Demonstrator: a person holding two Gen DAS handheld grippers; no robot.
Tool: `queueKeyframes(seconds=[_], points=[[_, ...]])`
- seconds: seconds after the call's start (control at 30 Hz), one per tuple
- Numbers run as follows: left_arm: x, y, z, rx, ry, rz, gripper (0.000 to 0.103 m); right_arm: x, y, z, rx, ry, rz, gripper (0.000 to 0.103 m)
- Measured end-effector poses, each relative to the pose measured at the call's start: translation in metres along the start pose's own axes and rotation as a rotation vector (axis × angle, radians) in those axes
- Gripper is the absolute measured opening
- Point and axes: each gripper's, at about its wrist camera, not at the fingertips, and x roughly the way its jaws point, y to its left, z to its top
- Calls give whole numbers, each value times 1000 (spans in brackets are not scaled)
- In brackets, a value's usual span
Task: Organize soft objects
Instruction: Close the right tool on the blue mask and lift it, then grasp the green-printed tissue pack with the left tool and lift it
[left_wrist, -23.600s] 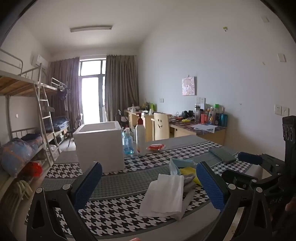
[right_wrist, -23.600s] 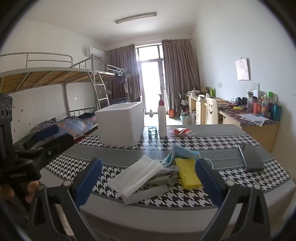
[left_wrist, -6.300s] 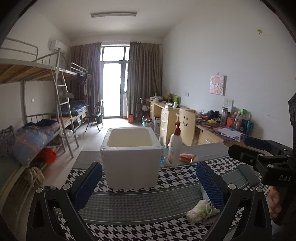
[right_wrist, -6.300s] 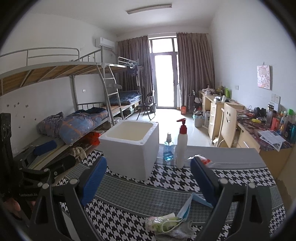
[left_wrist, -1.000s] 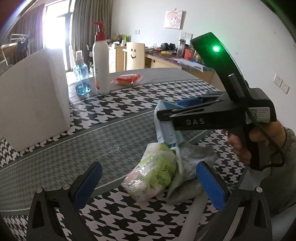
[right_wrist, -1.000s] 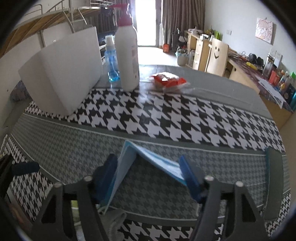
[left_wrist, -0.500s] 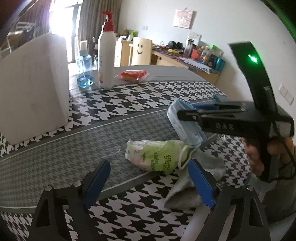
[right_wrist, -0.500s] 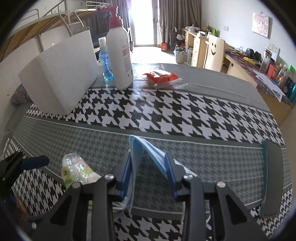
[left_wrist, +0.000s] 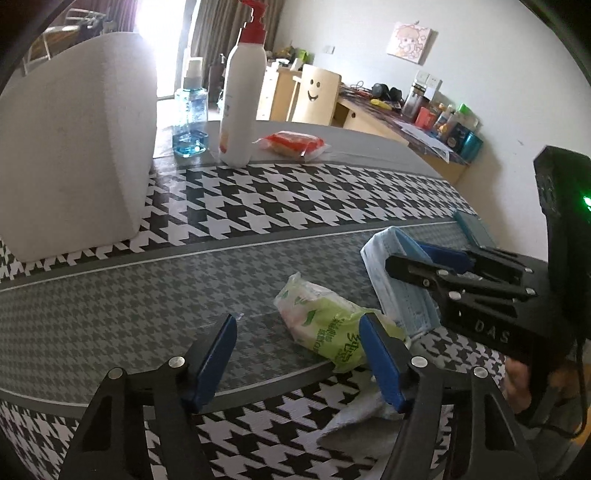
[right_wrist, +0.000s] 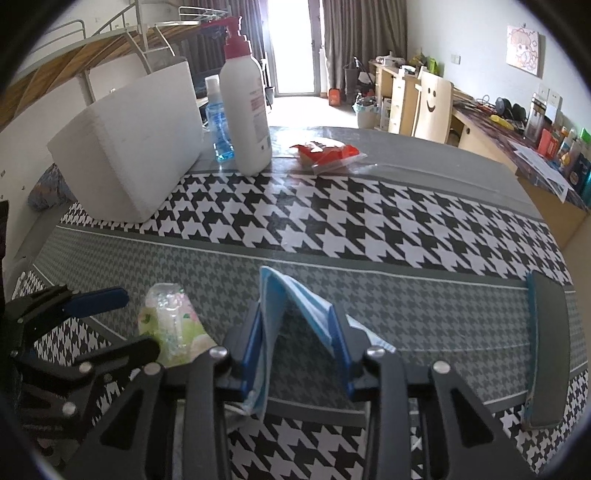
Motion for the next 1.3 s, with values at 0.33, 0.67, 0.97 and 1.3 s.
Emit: queueKeyframes(seconds=[0.33, 0.67, 0.97, 1.3], points=[[15, -13, 8, -31, 43, -40, 68, -5, -3, -7, 6, -18, 27, 40], [30, -21, 14, -66, 82, -72, 53, -9, -12, -15, 32, -31, 40, 40], [40, -35, 18, -43, 92, -83, 53, -13, -26, -23, 73, -37, 66, 37], [48, -52, 24, 5, 94, -96, 25, -21, -36, -33, 111, -53, 99, 36]])
